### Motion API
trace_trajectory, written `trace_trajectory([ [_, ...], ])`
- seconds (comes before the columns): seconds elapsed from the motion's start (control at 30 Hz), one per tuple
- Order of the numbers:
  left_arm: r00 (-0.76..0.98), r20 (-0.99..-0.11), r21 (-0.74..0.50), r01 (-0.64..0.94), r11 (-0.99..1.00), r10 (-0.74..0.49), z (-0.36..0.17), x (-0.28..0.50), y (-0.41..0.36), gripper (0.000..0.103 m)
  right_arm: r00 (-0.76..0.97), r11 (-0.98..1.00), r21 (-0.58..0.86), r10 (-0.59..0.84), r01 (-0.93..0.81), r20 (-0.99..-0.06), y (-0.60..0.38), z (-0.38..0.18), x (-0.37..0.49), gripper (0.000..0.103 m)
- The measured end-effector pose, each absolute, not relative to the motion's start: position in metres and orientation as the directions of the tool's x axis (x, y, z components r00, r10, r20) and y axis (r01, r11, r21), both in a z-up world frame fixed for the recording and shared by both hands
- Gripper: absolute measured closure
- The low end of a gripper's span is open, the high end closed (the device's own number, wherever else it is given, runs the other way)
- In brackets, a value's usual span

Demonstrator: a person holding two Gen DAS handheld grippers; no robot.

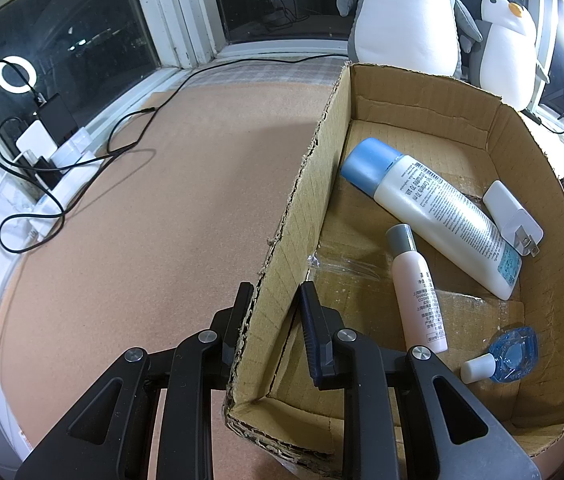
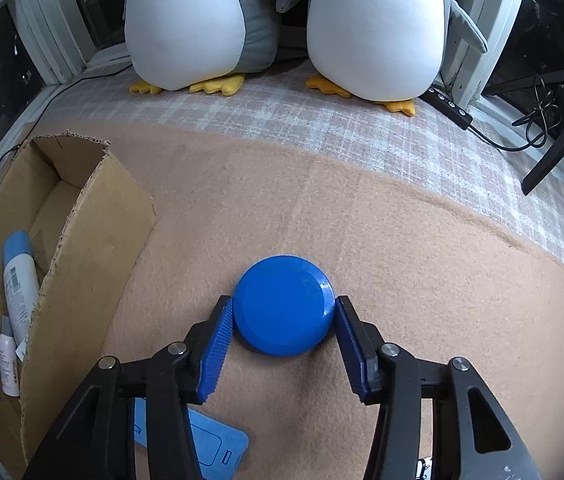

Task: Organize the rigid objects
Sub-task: 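Close the right gripper on the blue round tin, then carry the blue tin into the box and open the right gripper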

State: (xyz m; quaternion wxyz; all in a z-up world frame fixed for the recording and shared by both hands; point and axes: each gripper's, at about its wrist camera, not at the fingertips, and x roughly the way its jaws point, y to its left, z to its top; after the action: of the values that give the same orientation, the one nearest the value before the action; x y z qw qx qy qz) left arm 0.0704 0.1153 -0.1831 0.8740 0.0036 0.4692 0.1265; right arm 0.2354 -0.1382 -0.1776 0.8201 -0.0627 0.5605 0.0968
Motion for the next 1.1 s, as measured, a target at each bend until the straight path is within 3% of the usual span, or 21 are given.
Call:
trace_trajectory([
  [0.63,0.528,-0.819,0.124,-0.218,0.968,0.224,-0.183,0.071,0.115,0.081,0.406,0.97,0.078,0.168,-0.228,-0.898,-0.141,-0.152,0.21,0.057],
  [1.1,0.528,-0.819,0.124,-0.218,0.968,0.224,-0.183,0.071,0.115,0.081,0.446,0.92,0.141,0.306,-0.365,-0.841,-0.086,-0.104,0.186,0.057],
])
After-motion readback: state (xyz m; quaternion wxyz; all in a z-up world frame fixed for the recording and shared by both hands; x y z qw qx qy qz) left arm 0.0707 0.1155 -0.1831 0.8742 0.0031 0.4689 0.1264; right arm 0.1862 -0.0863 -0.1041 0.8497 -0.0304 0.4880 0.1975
